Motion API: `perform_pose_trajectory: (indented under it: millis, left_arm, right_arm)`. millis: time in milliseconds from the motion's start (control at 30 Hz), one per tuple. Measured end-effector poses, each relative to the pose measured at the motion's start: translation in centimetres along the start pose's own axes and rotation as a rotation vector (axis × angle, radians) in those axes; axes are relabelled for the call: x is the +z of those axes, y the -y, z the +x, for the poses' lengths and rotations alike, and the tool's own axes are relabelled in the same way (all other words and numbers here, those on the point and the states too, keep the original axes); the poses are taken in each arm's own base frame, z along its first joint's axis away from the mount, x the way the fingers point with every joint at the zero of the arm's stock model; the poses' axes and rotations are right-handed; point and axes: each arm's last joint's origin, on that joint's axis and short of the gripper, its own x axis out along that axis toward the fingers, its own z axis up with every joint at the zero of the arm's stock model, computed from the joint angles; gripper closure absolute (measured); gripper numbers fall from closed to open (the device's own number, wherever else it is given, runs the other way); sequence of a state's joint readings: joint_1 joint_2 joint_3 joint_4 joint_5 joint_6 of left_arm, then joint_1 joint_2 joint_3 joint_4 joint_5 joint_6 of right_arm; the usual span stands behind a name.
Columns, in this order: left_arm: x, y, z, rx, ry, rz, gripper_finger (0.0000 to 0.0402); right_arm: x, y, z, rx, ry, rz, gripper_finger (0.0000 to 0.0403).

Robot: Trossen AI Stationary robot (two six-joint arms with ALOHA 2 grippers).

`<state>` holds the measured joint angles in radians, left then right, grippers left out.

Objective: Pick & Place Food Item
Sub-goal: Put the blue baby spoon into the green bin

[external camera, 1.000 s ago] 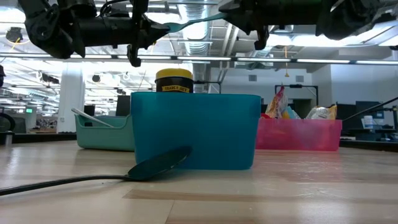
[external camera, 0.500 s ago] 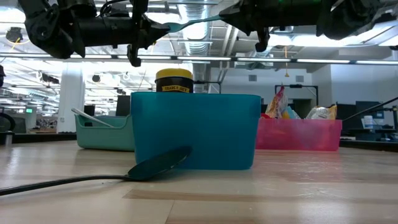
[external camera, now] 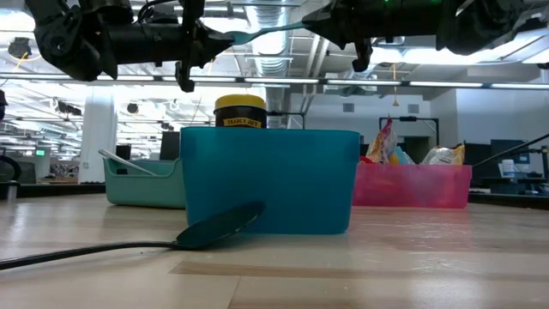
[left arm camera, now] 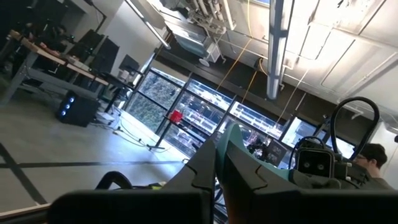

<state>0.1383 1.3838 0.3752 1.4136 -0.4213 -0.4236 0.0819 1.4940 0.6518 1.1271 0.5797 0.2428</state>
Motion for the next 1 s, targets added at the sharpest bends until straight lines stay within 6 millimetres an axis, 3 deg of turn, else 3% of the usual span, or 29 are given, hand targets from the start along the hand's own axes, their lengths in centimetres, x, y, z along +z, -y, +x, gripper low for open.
perform_pose_trajectory:
  millis: [800, 1000]
  left_arm:
    - [0.00, 0.00, 0.00, -0.001, -0.001, 0.003, 0.0396]
    - [-0.41, -0.17, -0.01, 0.007, -0.045, 0.072, 0.0366]
  right_arm:
    - [0.00, -0.01, 0.00, 0.001, 0.000, -0.004, 0.0394]
    - [0.03, 0.07, -0.04, -0.037, 0.007, -0.042, 0.0394]
